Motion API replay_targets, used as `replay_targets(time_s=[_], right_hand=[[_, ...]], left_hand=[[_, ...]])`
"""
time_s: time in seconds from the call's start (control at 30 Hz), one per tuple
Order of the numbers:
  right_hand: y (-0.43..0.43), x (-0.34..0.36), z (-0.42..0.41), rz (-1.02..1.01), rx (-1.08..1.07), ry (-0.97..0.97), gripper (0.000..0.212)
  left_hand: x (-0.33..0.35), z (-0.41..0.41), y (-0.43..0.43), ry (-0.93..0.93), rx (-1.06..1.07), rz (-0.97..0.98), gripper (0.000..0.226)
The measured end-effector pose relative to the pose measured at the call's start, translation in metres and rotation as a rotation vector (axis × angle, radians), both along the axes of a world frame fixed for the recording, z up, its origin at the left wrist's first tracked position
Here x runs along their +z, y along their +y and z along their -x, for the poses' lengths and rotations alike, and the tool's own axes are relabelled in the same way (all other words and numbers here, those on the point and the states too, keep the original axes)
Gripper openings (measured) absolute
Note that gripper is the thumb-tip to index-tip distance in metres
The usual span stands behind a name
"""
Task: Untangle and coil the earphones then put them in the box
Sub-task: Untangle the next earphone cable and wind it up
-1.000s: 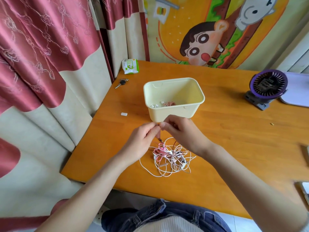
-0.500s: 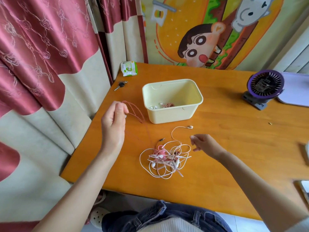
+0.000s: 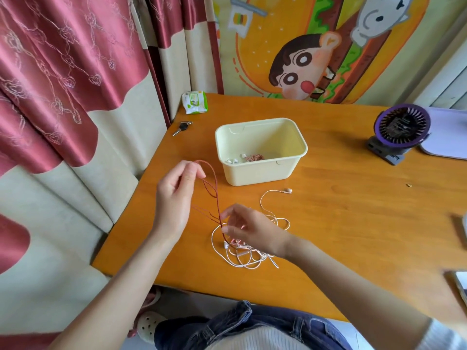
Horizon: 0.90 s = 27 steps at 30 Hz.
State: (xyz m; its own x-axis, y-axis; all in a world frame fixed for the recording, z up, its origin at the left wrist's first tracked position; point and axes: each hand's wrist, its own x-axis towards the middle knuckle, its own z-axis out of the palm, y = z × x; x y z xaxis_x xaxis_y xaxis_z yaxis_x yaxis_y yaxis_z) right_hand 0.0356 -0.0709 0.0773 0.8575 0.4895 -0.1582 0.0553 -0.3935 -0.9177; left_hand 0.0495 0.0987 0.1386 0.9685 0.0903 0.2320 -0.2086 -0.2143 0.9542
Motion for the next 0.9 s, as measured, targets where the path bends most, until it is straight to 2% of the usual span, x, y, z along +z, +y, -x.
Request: replay_targets(time_s=[0.13, 0.27, 0.33, 0.4, 0.47, 0.53, 0.6, 0.7, 0.8, 0.9], right_hand=[[-0.018, -0.024, 0.004, 0.245, 0.133, -0.053, 0.013], [-0.033, -0.041, 0.011, 0.293, 0.132, 0.054, 0.016], [-0.04, -0.044, 0.012, 0.333, 0.075, 0.079, 0.011], [-0.046, -0.037, 0.006, 0.352, -0.015, 0.02, 0.017], [-0.046, -0.017, -0.003, 0.309, -0.11, -0.094, 0.019], [-0.042, 0.013, -0.013, 0.212, -0.19, -0.215, 0.016], [-0.033, 0.046, -0.019, 0.074, -0.26, -0.286, 0.016], [-0.017, 0.087, -0.023, -0.11, -0.257, -0.321, 0.021], [-0.004, 0.109, -0.025, -0.207, -0.207, -0.315, 0.013], [0.0, 0.11, -0.031, -0.271, -0.262, -0.27, 0.011]], left_hand=[[0.003, 0.002, 0.005, -0.048, 0.043, 0.104, 0.032], [0.0, 0.002, 0.008, -0.056, 0.03, 0.112, 0.031], [-0.005, 0.0, 0.013, -0.066, -0.014, 0.004, 0.028], [-0.015, -0.005, 0.017, 0.03, -0.132, -0.231, 0.026], [-0.027, -0.009, 0.018, 0.259, -0.287, -0.493, 0.038], [-0.036, -0.006, 0.012, 0.418, -0.373, -0.597, 0.049], [-0.036, 0.002, 0.001, 0.39, -0.407, -0.524, 0.049], [-0.026, 0.011, -0.021, 0.274, -0.448, -0.309, 0.036], [-0.019, 0.017, -0.041, 0.181, -0.495, -0.293, 0.028], [-0.013, 0.021, -0.052, 0.162, -0.475, -0.252, 0.021]])
